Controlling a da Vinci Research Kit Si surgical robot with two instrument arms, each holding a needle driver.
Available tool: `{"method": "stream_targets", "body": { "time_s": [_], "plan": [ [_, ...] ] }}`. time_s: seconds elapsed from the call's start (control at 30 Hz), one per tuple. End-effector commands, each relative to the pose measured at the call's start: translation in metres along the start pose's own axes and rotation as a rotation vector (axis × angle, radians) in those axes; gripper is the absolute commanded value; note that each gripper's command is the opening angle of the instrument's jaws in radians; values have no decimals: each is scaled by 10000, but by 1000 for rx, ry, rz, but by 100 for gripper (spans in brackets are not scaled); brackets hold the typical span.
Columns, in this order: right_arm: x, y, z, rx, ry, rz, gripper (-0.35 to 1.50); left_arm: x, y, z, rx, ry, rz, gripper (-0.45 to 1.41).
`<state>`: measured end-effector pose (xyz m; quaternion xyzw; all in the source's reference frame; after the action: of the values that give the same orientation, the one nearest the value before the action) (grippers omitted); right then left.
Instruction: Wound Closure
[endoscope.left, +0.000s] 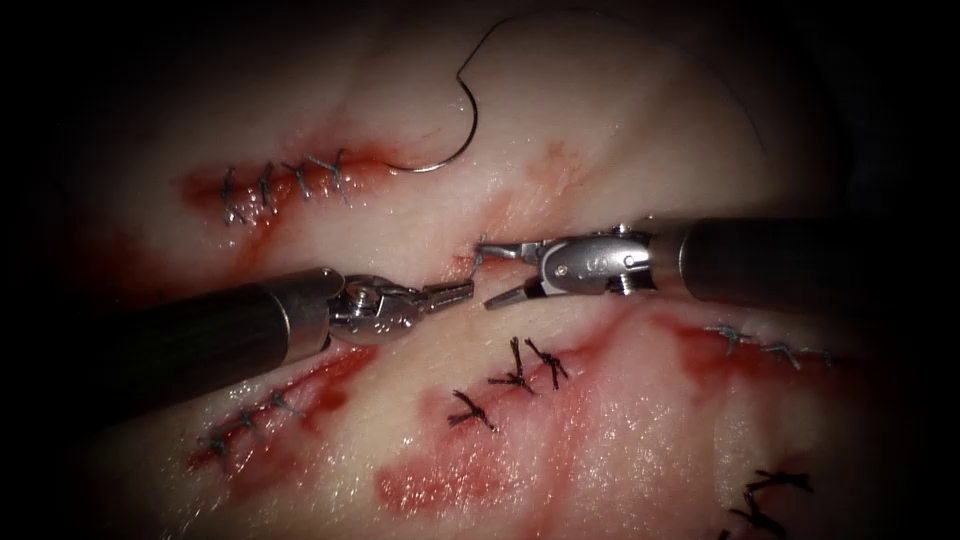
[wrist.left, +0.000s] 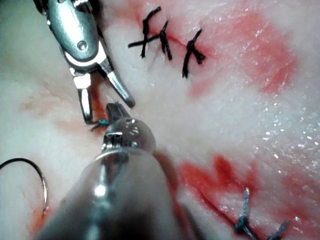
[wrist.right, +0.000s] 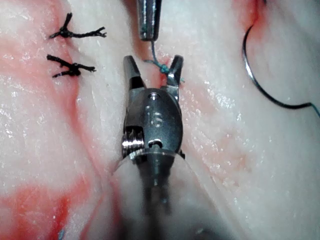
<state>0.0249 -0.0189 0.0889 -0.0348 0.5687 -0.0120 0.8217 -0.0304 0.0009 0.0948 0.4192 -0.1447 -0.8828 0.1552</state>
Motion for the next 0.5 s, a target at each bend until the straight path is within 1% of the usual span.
{"method": "stream_targets", "body": {
  "time_s": [0.03, 0.2, 0.37, 0.5],
  "plan": [
    [-1, 3, 17, -4, 1, -1, 116, -2, -3, 8, 2, 2, 3, -45],
    [1, 3, 33, -5, 11, -9, 121, -2, -3, 8, -1, 11, 3, -45],
    [1, -2, 49, 8, 27, -41, 121, -1, -3, 8, -7, 29, 4, -45],
    [5, -3, 56, 1, 47, -42, 121, -1, -4, 8, -14, 48, 5, -45]
  ]
}}
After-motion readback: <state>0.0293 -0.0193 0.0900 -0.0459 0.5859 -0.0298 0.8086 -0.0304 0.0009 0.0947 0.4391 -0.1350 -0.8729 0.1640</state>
